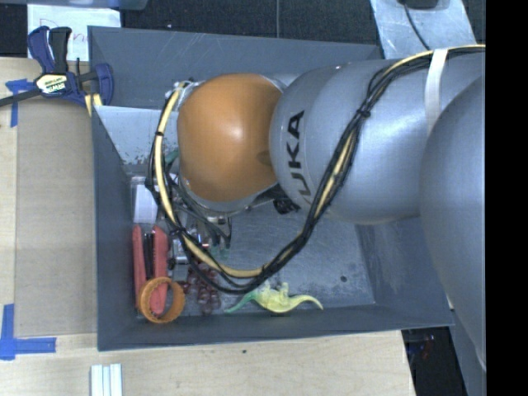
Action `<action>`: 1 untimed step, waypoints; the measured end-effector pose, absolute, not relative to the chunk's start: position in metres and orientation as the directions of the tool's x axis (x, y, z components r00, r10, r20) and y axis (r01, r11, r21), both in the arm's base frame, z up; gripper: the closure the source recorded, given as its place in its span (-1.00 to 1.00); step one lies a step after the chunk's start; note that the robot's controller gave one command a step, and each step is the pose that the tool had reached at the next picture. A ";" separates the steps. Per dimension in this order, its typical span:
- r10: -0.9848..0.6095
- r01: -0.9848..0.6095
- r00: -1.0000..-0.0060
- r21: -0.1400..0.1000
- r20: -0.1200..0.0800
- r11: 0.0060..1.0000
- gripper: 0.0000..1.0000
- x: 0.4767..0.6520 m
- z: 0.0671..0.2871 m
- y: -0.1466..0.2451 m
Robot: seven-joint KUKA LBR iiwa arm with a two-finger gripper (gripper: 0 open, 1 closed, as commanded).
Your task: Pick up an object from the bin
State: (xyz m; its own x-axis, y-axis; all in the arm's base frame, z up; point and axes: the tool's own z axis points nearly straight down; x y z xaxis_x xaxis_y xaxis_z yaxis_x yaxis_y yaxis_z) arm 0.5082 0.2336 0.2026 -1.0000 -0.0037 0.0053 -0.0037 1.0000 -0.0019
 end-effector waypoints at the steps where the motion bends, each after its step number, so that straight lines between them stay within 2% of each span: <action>1: 0.000 0.000 -1.000 0.001 -0.002 1.000 -1.00 0.510 0.208 0.232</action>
Offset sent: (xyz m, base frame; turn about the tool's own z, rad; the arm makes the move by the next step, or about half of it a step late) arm 0.0192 -0.0467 -0.1326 -0.7112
